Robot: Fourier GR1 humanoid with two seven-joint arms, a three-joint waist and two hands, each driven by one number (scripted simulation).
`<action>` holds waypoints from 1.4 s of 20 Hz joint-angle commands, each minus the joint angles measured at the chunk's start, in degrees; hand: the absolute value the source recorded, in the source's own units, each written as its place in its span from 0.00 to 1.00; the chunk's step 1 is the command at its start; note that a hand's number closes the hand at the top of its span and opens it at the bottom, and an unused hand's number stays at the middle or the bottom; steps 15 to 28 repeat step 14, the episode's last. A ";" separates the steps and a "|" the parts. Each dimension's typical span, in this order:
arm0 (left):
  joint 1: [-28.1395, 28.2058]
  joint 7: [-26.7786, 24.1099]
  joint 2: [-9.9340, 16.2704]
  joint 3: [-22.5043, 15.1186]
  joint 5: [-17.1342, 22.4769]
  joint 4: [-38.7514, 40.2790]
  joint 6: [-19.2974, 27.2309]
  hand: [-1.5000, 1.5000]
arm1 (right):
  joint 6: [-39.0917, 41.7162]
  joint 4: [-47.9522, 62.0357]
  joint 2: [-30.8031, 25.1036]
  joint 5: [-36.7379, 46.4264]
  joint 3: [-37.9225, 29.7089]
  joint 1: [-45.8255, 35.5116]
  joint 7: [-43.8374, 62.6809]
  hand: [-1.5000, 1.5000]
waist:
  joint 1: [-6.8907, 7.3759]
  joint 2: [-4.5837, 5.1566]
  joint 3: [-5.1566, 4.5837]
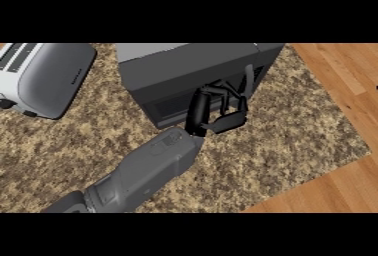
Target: Pick up the milk, place it into the microwave and close the microwave
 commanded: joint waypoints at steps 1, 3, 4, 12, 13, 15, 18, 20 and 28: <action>0.02 2.57 0.09 2.95 2.39 8.31 3.05 1.00 | 0.60 -0.73 -0.88 -0.95 -0.44 0.82 0.27 0.00 | 0.69 0.46 -0.16; 0.90 2.51 0.09 2.90 2.75 9.48 4.23 1.00 | 0.01 -1.22 -1.72 -1.49 -1.47 0.70 0.39 0.00 | 1.64 0.29 -0.28; 0.36 3.21 0.08 3.48 3.54 9.51 4.45 1.00 | 0.19 -0.89 -1.78 -1.90 -1.80 1.08 0.26 0.00 | 2.53 0.09 -0.22; 2.04 2.63 0.08 1.52 6.51 9.08 2.52 0.00 | -0.79 -2.65 -2.89 -3.73 -2.46 3.60 1.34 0.00 | 4.35 -0.08 -0.39; 1.56 3.20 0.14 1.49 6.85 9.49 2.67 0.00 | -1.07 -2.90 -3.07 -4.34 -3.03 4.23 1.31 0.00 | 3.99 -0.36 -0.35; 1.68 2.88 0.08 1.34 7.24 9.28 2.54 0.00 | -0.60 -3.04 -3.84 -4.46 -3.56 4.61 1.51 0.00 | 3.54 -0.33 -0.36; 1.68 2.88 0.08 1.34 7.24 9.28 2.54 0.00 | -0.60 -3.04 -3.84 -4.46 -3.56 4.61 1.51 0.00 | 3.54 -0.33 -0.36; 1.68 2.88 0.08 1.34 7.24 9.28 2.54 0.00 | -0.60 -3.04 -3.84 -4.46 -3.56 4.61 1.51 0.00 | 3.54 -0.33 -0.36; 1.68 2.88 0.08 1.34 7.24 9.28 2.54 0.00 | -0.60 -3.04 -3.84 -4.46 -3.56 4.61 1.51 0.00 | 3.54 -0.33 -0.36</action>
